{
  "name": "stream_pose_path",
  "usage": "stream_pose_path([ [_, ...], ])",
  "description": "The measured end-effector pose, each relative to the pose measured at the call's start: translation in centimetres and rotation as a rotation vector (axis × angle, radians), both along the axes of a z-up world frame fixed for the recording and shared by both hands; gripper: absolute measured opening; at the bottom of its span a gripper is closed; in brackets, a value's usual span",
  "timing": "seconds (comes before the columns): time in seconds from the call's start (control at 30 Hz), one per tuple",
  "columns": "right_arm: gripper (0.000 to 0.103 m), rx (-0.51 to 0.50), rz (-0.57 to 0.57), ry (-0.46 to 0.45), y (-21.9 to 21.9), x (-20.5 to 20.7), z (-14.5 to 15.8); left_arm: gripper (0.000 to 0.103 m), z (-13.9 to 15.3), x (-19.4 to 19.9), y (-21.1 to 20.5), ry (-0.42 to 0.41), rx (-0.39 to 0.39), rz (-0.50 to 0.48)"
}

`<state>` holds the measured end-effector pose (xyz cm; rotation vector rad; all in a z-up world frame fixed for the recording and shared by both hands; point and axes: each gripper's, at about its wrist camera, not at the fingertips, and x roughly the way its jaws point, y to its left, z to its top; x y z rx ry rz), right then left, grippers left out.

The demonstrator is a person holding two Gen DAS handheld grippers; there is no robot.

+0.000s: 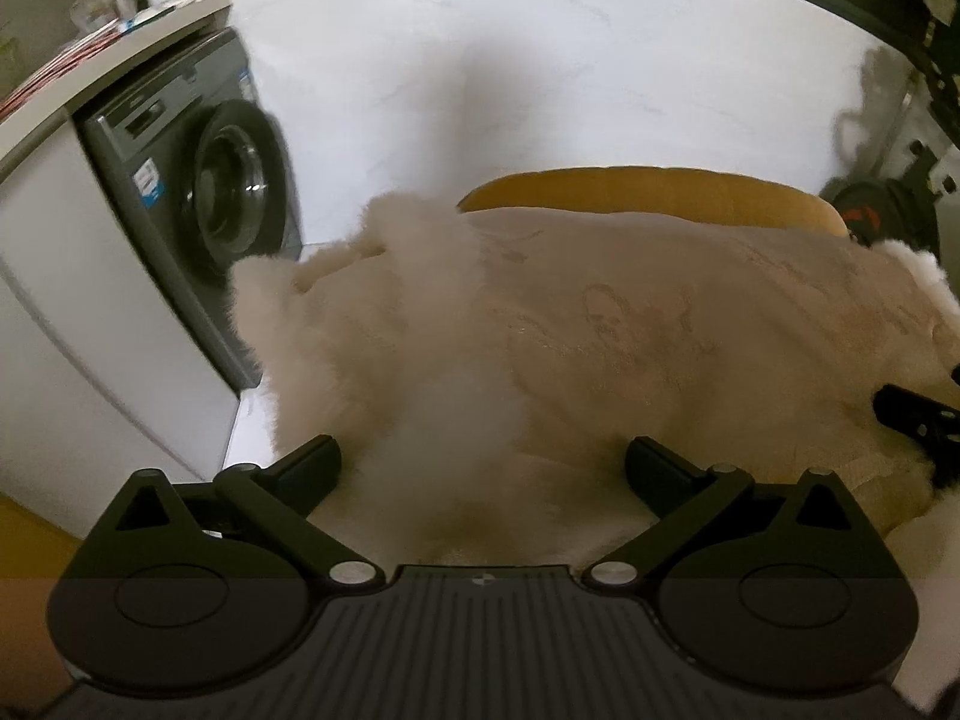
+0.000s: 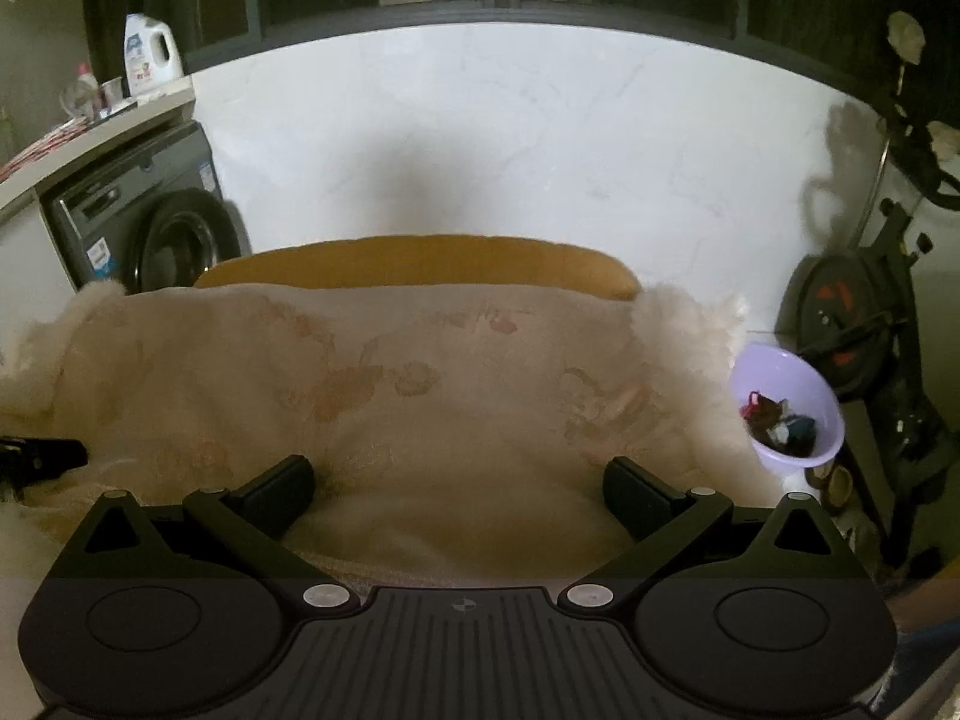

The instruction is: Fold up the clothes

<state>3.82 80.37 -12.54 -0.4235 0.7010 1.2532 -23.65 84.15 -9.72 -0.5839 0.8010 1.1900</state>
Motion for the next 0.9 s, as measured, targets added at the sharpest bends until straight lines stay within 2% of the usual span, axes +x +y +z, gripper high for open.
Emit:
stream_pose_path([
  [0.03, 0.102, 0.003, -0.012, 0.007, -0.2, 0.2, 0.4, 0.103, 0.2, 0.1, -0.1, 0.000, 0.005, 0.009],
  [0.17, 0.102, 0.013, -0.060, 0.032, -1.2, 0.8, 1.9, 0.103, 1.3, 0.4, -0.7, 0.009, 0.020, 0.022],
  [0.37, 0.102, 0.018, -0.106, 0.018, -3.9, 0.6, 3.7, 0.103, 2.9, 0.1, -2.3, -0.015, 0.041, 0.006],
  [0.5, 0.102, 0.028, -0.125, 0.013, -6.3, -0.2, 5.0, 0.103, 4.2, 0.0, -4.4, -0.014, 0.097, 0.007],
  [0.67, 0.102, 0.041, -0.148, 0.005, -9.3, -1.2, 6.7, 0.103, 5.5, 0.0, -6.7, -0.028, 0.119, -0.043],
  [0.9, 0.102, 0.066, -0.190, 0.008, -13.4, -2.4, 8.6, 0.103, 5.8, 0.1, -8.9, -0.008, 0.123, -0.089],
])
